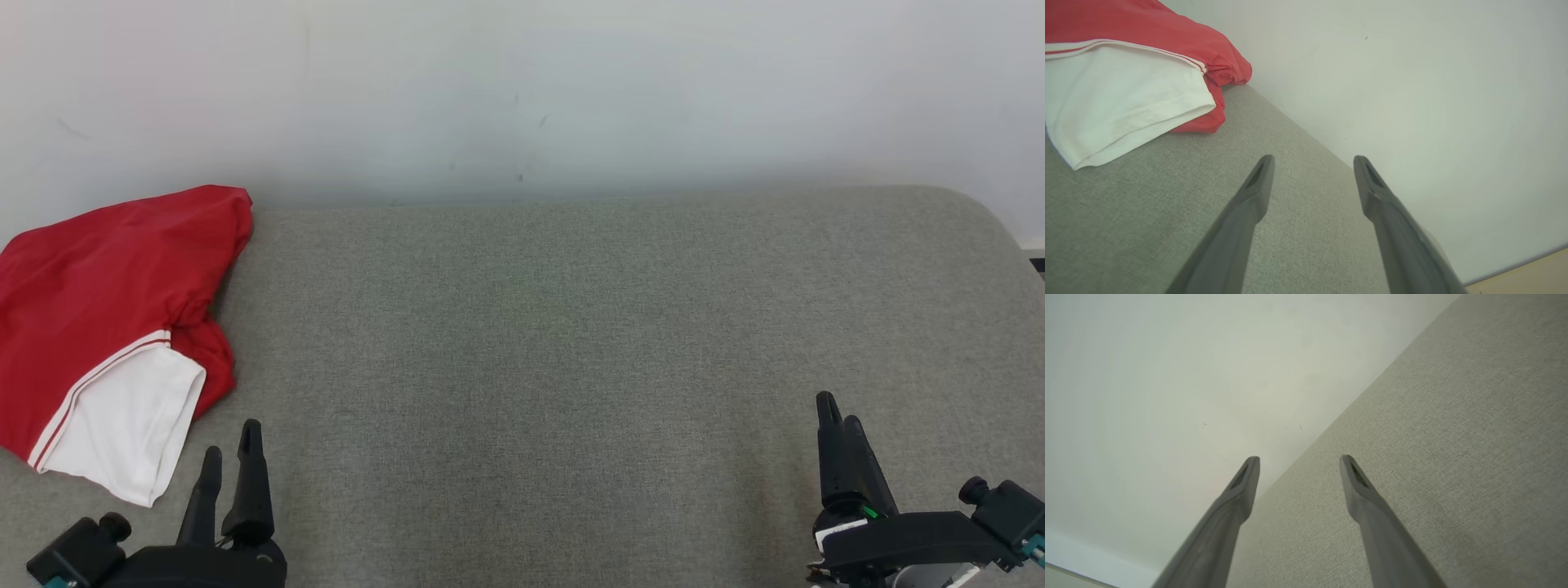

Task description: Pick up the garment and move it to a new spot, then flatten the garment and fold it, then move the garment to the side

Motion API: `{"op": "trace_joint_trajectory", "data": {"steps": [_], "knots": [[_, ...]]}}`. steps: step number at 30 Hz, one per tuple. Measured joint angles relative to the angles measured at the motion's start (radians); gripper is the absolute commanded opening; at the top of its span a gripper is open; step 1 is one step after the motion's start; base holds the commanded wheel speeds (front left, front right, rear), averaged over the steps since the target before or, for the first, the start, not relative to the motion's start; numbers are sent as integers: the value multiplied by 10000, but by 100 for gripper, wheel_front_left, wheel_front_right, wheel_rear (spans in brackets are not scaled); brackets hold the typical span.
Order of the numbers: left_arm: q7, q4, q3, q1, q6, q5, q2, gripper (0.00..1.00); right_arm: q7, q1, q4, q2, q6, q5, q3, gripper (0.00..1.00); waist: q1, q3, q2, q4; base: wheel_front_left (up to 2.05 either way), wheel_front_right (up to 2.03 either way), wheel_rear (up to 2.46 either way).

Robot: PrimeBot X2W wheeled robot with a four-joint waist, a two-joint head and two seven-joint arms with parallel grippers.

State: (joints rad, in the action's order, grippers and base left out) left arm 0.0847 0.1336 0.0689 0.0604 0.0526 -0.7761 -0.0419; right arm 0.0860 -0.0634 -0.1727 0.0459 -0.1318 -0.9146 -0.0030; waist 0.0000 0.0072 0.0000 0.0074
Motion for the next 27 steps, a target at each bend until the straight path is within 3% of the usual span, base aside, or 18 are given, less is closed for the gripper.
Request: {"op": "trace_joint_trajectory", "data": {"steps": [27], "knots": [[752,-314,-324,-58,-437,3415,-178,100,740,15,209,8,0,3684,560,100,0,34,0,103,0,0,0]]}}
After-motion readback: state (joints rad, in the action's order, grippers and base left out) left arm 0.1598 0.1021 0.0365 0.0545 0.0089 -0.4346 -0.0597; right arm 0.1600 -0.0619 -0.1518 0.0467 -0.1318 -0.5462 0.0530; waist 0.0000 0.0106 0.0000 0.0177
